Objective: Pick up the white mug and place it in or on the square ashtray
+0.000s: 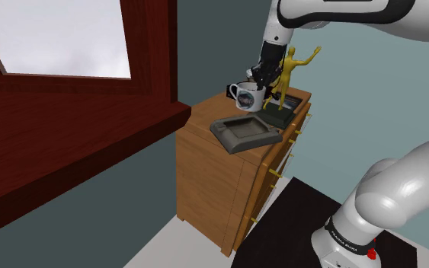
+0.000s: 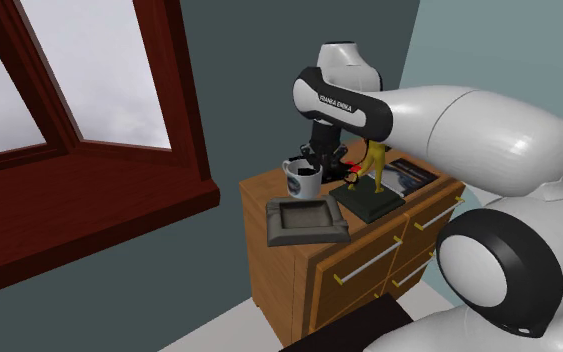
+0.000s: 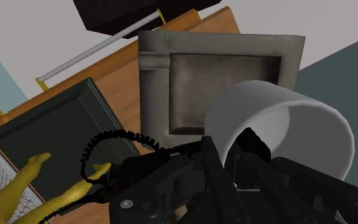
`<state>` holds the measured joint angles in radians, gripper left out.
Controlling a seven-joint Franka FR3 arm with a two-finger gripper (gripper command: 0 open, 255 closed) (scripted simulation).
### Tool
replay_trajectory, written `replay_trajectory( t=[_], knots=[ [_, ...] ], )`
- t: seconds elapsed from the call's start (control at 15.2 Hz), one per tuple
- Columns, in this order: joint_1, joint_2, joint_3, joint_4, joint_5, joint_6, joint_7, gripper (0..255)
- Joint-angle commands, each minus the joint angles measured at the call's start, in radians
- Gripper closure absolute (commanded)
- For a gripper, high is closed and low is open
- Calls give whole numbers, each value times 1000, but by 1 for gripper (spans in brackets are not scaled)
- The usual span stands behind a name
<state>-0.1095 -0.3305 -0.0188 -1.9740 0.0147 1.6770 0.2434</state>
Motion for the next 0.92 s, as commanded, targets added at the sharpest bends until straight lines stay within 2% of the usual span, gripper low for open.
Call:
replay_trajectory(
  t=[0.0, 0.86],
  knots=[
    [0, -6, 1, -31, 0, 28, 1, 255],
    [0, -11, 1, -214, 1, 206, -2, 255]
  ],
)
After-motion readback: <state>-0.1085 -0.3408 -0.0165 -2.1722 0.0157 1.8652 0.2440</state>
